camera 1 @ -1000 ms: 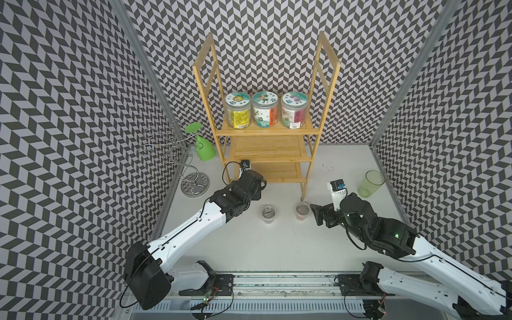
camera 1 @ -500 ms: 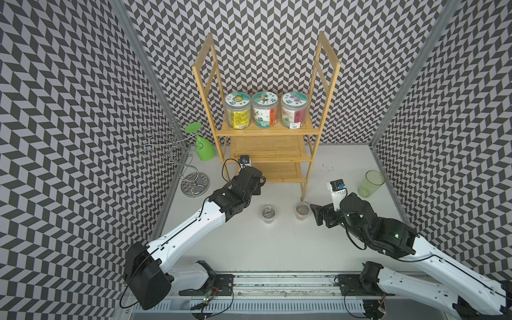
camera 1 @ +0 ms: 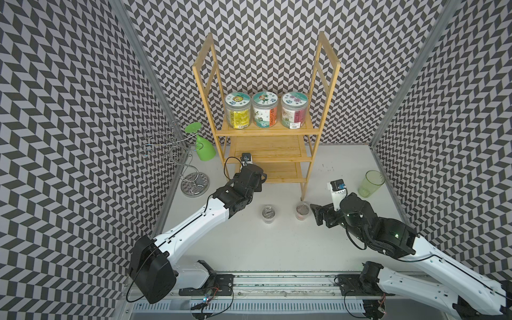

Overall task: Place the seed container on the shelf
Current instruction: Place the seed jar on the shelf.

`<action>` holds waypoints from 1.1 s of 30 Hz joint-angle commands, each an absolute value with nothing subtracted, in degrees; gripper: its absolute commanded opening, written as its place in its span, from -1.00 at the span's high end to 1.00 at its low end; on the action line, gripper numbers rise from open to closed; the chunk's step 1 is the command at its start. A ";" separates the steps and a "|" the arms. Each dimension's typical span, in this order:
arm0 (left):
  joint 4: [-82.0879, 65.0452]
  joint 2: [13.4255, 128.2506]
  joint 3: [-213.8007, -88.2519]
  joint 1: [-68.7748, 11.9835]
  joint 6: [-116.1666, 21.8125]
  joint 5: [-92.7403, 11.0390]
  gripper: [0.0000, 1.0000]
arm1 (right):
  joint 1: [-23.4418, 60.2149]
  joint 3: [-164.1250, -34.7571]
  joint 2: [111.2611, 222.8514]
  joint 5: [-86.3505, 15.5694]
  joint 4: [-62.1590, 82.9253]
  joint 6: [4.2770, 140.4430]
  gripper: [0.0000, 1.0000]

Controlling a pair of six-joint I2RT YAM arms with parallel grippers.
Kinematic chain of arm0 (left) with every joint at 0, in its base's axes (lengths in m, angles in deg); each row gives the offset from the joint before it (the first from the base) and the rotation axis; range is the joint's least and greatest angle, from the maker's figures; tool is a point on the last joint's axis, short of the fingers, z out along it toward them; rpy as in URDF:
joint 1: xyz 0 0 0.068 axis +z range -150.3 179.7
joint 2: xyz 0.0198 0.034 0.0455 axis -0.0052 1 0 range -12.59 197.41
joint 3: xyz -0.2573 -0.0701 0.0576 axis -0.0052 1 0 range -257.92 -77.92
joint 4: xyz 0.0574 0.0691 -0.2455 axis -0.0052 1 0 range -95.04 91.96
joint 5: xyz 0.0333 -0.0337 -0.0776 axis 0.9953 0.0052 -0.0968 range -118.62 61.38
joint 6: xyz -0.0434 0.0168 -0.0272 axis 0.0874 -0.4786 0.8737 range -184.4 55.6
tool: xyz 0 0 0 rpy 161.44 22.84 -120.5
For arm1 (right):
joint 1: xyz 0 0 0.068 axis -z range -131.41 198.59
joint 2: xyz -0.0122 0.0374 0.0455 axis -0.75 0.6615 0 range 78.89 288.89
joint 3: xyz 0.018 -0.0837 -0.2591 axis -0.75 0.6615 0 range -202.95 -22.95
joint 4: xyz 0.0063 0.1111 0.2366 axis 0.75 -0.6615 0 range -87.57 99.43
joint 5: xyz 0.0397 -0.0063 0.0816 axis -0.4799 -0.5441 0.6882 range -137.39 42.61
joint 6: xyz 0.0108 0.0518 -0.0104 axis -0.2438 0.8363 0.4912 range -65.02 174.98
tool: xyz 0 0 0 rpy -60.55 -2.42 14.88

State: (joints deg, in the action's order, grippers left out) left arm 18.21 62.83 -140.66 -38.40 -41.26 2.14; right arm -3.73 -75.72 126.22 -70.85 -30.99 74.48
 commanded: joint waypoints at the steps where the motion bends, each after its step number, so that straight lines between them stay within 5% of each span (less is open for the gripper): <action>1: 16.81 64.03 -141.82 -37.50 -43.21 2.32 -0.17 | -3.36 -76.83 125.83 -71.65 -29.17 74.58 -0.96; 33: 22.14 58.41 -136.64 -37.21 -40.32 0.60 -0.48 | -3.27 -77.16 126.81 -71.56 -28.86 73.70 -0.96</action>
State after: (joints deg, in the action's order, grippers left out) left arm 19.95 59.39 -137.82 -37.03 -41.15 1.73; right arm -3.73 -75.75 126.59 -71.14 -30.95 74.40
